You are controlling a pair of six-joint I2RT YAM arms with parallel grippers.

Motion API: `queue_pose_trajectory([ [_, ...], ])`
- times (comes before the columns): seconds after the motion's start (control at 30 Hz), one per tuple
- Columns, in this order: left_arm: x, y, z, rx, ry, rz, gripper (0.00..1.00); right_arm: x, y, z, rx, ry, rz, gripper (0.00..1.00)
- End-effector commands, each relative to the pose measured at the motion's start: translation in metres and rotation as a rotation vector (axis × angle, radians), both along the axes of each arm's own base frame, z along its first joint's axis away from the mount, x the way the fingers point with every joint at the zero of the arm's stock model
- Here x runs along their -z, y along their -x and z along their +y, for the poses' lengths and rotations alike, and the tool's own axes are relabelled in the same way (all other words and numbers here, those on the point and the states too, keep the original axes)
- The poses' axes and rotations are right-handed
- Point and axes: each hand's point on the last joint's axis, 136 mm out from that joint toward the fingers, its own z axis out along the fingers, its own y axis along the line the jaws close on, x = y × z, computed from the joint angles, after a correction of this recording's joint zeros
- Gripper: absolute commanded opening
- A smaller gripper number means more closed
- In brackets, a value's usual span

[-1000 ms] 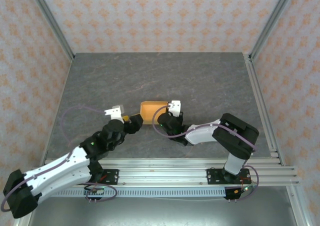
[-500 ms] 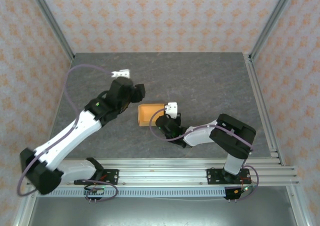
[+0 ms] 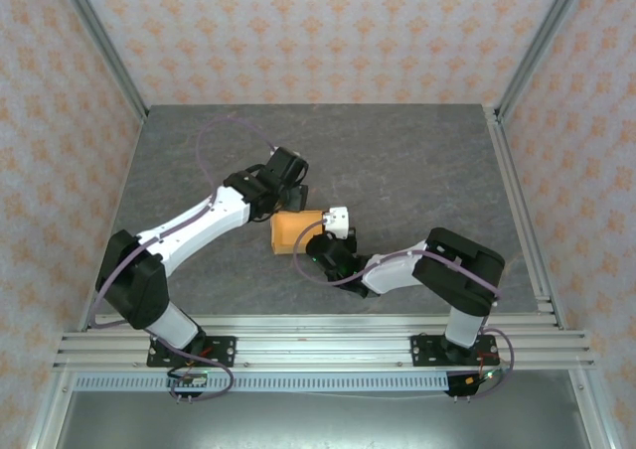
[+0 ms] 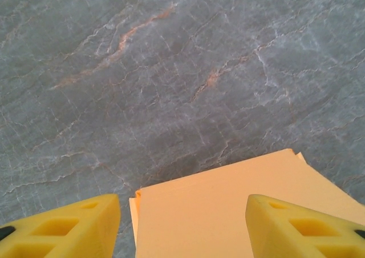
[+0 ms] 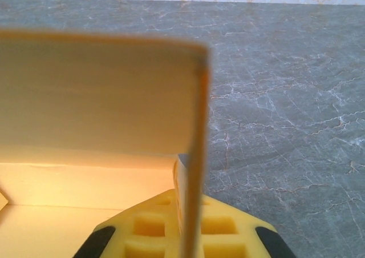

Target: Fold the paper box

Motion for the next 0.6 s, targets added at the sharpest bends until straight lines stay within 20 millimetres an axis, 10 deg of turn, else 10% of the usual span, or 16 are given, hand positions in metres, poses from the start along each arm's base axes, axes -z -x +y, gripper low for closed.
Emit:
queue_pose_trajectory([
  [0.0,0.008,0.007,0.0,0.034,-0.057,0.035,0.59,0.058,0.024,-0.013,-0.07,0.217,0.156,0.11],
  [0.57,0.045,0.011,0.002,0.0,-0.135,0.076,0.51,0.033,0.045,-0.023,-0.06,0.24,0.195,0.54],
])
